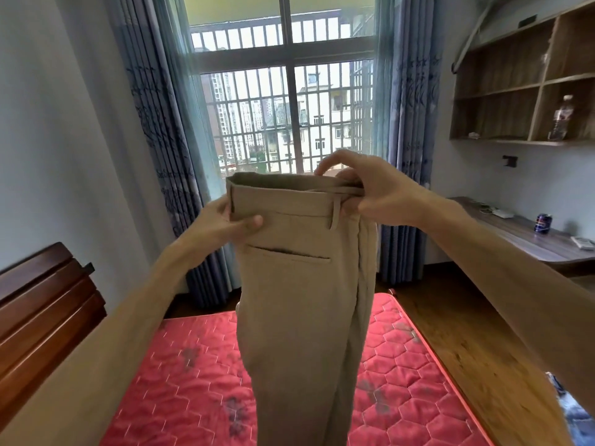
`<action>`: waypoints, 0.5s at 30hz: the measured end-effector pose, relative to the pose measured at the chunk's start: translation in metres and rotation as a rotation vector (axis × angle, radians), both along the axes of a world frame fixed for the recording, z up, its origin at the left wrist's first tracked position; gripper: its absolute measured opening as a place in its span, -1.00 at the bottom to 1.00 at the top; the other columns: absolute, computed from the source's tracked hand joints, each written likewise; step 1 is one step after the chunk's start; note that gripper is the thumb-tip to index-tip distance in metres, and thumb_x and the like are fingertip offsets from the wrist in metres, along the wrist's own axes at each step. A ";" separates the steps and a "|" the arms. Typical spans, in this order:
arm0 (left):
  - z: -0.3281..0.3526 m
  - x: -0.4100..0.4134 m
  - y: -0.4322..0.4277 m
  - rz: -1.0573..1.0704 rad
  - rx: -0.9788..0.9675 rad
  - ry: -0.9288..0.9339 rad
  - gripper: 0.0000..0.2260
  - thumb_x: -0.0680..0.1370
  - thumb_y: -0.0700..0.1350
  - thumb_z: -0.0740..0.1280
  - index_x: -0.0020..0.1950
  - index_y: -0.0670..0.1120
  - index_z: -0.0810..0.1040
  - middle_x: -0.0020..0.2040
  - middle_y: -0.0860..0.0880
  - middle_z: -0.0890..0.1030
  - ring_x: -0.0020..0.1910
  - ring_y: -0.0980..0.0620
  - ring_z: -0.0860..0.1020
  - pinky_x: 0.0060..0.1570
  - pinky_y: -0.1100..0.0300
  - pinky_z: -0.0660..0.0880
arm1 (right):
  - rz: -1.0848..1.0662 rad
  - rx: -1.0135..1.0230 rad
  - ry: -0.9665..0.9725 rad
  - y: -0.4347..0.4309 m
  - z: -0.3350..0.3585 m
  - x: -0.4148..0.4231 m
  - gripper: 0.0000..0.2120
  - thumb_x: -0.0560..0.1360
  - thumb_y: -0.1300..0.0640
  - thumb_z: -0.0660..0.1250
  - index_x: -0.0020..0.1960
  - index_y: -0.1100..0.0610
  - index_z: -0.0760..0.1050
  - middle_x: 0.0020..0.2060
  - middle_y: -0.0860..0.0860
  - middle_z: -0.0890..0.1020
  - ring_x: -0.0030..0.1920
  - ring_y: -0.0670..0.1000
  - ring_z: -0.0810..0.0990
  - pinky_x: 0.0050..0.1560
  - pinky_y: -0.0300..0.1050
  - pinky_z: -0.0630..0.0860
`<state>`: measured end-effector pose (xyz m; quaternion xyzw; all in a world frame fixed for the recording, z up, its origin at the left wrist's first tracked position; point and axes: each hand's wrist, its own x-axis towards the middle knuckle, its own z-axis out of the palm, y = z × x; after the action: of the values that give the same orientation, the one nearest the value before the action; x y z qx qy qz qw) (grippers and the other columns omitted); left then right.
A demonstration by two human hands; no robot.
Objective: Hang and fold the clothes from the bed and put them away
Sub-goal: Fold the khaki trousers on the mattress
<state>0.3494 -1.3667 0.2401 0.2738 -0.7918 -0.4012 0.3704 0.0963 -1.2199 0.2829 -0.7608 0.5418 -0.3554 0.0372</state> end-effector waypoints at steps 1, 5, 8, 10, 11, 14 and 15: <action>-0.005 -0.003 -0.002 -0.062 0.078 0.076 -0.55 0.29 0.03 0.60 0.13 0.03 0.60 0.04 0.08 0.71 0.06 0.12 0.66 0.05 0.17 0.62 | 0.031 -0.005 -0.045 -0.002 0.001 0.001 -0.39 0.35 0.55 0.31 0.23 0.00 0.40 -0.17 0.05 0.65 -0.15 0.11 0.64 -0.10 0.27 0.58; -0.011 -0.021 0.008 -0.067 0.211 0.382 -0.64 0.31 -0.23 0.53 0.10 -0.15 0.64 0.03 -0.09 0.72 0.05 -0.08 0.68 -0.10 0.13 0.64 | -0.065 -0.203 -0.191 -0.008 -0.006 0.001 -0.55 0.34 0.31 0.54 0.06 0.03 0.39 -0.09 0.01 0.62 -0.14 -0.01 0.67 -0.07 0.12 0.63; -0.010 -0.031 0.010 -0.026 0.232 0.499 -0.63 0.29 -0.22 0.53 0.09 -0.17 0.65 0.04 -0.12 0.72 0.04 -0.07 0.69 -0.07 0.07 0.65 | -0.219 -0.342 -0.313 -0.007 -0.029 -0.007 -0.54 0.34 0.02 0.60 0.08 0.04 0.40 -0.05 -0.07 0.61 -0.09 -0.06 0.67 -0.08 -0.03 0.66; -0.009 -0.038 0.013 -0.012 0.223 0.501 -0.60 0.28 -0.20 0.54 0.10 -0.20 0.65 0.05 -0.14 0.71 0.05 -0.08 0.69 -0.02 0.03 0.65 | -0.264 -0.315 -0.375 -0.006 -0.047 -0.007 -0.44 0.34 -0.04 0.59 0.19 0.00 0.36 0.02 -0.15 0.58 -0.05 -0.11 0.66 -0.05 -0.14 0.66; -0.008 -0.041 0.013 0.001 0.209 0.495 -0.58 0.27 -0.20 0.55 0.11 -0.22 0.65 0.05 -0.15 0.71 0.05 -0.09 0.69 0.01 0.01 0.65 | -0.281 -0.306 -0.427 -0.006 -0.055 -0.007 -0.38 0.33 -0.06 0.59 0.23 -0.01 0.32 0.05 -0.19 0.56 -0.04 -0.14 0.65 -0.05 -0.20 0.64; -0.007 -0.048 0.014 0.015 0.164 0.518 -0.60 0.30 -0.23 0.56 0.11 -0.26 0.65 0.04 -0.18 0.71 0.06 -0.12 0.68 0.04 -0.03 0.63 | -0.351 -0.317 -0.559 -0.004 -0.070 -0.005 -0.42 0.35 -0.10 0.56 0.21 0.00 0.33 0.05 -0.23 0.52 -0.04 -0.21 0.61 -0.09 -0.30 0.60; -0.007 -0.049 0.013 0.017 0.153 0.530 -0.61 0.31 -0.25 0.56 0.11 -0.27 0.65 0.04 -0.19 0.71 0.06 -0.13 0.68 0.05 -0.03 0.63 | -0.373 -0.307 -0.537 -0.006 -0.074 -0.006 -0.50 0.38 -0.13 0.53 0.17 0.02 0.39 0.03 -0.20 0.56 -0.04 -0.19 0.62 -0.08 -0.24 0.62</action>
<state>0.3005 -1.3536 0.2330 0.1929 -0.6323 -0.5143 0.5464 0.0908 -1.2255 0.2087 -0.5252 0.5824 -0.6204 -0.0018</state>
